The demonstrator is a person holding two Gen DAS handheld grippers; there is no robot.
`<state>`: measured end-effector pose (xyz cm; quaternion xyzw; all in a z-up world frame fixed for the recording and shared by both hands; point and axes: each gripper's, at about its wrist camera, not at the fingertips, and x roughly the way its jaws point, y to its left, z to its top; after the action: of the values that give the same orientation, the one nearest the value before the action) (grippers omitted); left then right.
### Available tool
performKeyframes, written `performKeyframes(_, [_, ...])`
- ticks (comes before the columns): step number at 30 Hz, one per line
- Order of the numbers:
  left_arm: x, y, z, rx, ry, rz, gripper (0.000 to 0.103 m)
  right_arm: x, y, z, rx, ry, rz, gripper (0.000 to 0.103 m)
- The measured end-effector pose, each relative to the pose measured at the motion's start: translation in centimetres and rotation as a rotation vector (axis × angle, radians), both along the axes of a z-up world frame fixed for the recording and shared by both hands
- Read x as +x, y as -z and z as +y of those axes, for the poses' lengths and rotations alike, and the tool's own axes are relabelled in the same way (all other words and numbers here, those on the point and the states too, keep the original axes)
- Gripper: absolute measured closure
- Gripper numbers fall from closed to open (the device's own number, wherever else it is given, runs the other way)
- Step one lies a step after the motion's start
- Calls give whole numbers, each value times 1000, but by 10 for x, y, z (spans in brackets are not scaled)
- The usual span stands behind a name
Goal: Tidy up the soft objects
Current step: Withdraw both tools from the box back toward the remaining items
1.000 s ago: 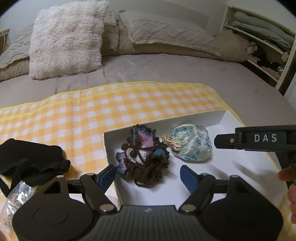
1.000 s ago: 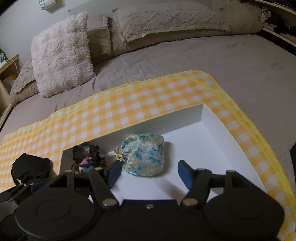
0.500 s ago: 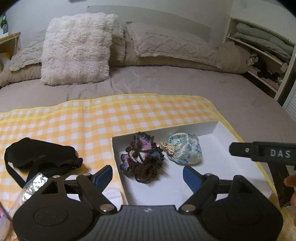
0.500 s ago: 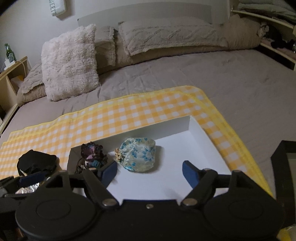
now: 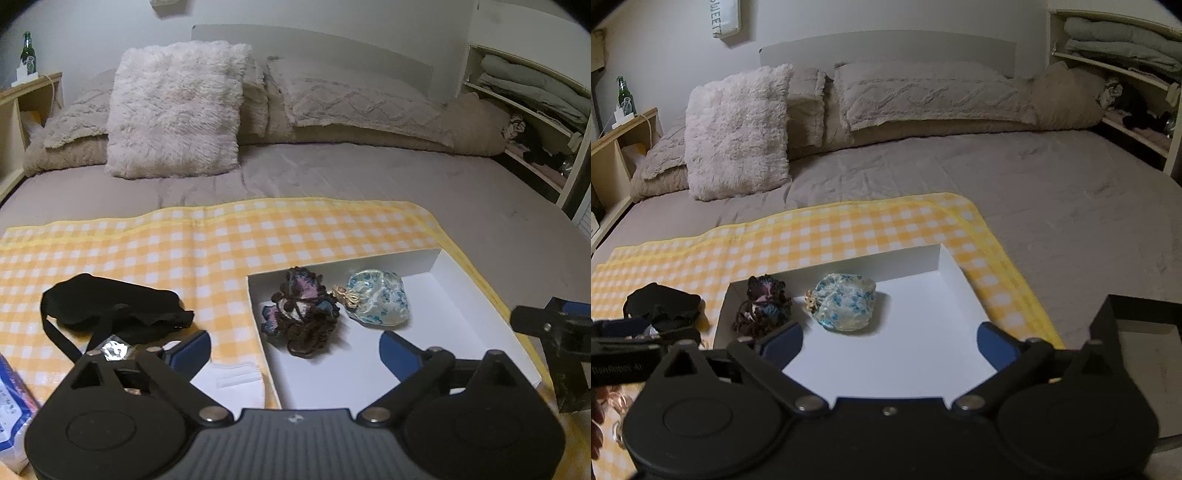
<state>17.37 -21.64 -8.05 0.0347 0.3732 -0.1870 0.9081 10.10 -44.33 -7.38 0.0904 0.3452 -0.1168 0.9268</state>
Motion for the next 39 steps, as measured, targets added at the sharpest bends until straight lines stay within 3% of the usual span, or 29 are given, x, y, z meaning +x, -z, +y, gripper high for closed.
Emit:
performKeyframes(20, [-35,-25,26,-21,-35,-16,0,-46,-14,3,-31,-26,-35,0])
performKeyframes(30, [-42,-35,67,-4,-100,-46,0,-48,-14,8,-18,-3,-48,0])
performKeyframes(39, [-40,-32,119,59,-178,-47,0,-32,-16,34,-4,-35,-64,0])
